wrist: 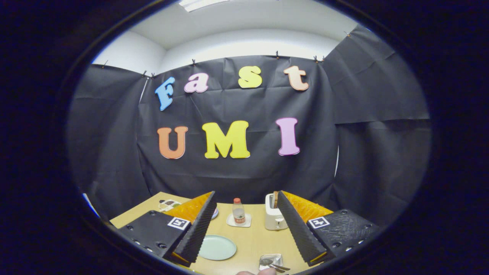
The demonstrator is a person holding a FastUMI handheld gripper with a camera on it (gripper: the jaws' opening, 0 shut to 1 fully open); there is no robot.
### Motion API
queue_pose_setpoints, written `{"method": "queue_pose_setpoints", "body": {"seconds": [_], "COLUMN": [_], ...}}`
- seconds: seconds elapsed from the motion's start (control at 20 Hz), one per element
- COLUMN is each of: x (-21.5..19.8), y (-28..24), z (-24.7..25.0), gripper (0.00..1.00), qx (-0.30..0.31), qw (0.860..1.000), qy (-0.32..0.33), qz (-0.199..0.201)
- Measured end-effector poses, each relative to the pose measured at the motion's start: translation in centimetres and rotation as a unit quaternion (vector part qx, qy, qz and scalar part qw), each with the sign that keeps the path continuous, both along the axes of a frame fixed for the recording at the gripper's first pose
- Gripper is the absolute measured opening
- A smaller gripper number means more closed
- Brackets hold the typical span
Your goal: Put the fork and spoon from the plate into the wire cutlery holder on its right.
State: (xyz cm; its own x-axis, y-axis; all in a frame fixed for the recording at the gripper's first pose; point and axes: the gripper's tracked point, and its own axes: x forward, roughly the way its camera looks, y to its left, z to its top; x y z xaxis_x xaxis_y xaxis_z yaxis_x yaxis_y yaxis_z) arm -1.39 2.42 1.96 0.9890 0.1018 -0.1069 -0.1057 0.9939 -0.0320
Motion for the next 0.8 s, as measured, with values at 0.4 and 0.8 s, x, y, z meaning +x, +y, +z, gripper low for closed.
{"method": "queue_pose_setpoints", "body": {"seconds": [0.4, 0.8], "x": [-1.6, -2.2], "y": [0.6, 0.3], "z": [0.1, 1.4], "gripper": [0.96, 0.96], "qx": [0.014, 0.008], "qw": [1.0, 0.999], "qy": [-0.002, -0.021], "qz": [-0.01, -0.03]}}
